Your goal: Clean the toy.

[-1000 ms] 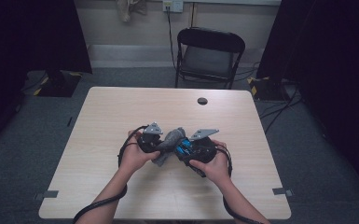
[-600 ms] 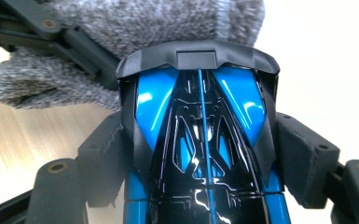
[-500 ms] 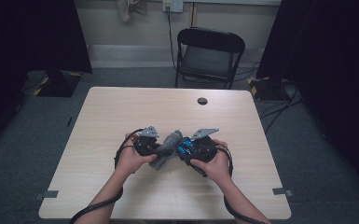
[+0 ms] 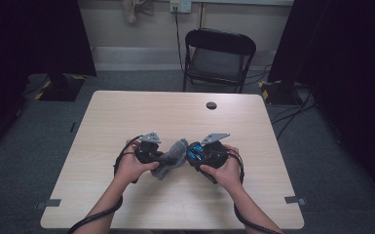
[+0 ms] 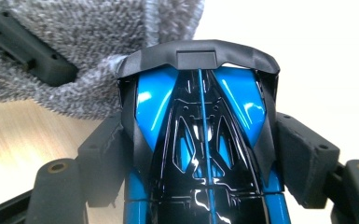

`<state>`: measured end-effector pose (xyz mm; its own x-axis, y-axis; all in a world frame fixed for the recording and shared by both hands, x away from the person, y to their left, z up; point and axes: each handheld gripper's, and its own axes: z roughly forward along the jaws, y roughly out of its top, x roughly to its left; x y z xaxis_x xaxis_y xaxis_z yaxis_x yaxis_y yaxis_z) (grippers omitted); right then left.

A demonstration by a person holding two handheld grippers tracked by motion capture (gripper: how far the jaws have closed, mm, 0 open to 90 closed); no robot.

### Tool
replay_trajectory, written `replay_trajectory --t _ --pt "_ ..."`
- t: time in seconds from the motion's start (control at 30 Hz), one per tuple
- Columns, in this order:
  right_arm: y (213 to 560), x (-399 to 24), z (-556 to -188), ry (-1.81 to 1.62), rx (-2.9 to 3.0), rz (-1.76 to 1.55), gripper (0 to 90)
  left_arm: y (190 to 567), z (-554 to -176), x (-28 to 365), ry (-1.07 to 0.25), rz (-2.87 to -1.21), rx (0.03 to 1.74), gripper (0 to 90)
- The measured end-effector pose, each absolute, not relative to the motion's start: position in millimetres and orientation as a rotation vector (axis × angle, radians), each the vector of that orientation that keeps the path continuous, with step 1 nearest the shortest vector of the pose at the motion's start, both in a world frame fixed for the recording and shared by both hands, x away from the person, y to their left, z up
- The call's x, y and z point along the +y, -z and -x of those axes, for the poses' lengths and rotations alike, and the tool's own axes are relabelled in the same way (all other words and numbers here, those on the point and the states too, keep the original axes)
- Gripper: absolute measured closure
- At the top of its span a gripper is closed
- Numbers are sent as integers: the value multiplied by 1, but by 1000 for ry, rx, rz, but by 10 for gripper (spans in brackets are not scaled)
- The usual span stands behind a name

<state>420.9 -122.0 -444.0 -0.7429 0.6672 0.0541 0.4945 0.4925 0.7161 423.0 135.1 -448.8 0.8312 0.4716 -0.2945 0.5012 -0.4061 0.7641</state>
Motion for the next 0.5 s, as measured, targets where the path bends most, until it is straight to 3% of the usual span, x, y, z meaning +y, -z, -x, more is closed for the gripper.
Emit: replay_trajectory --t 0.27,0.5 --pt "448 -127 -425 -1080 2499 -1022 260 450 -420 141 77 -2073 734 718" --pt "449 -127 -419 -1094 2513 -994 260 441 -433 155 43 -1980 865 717"
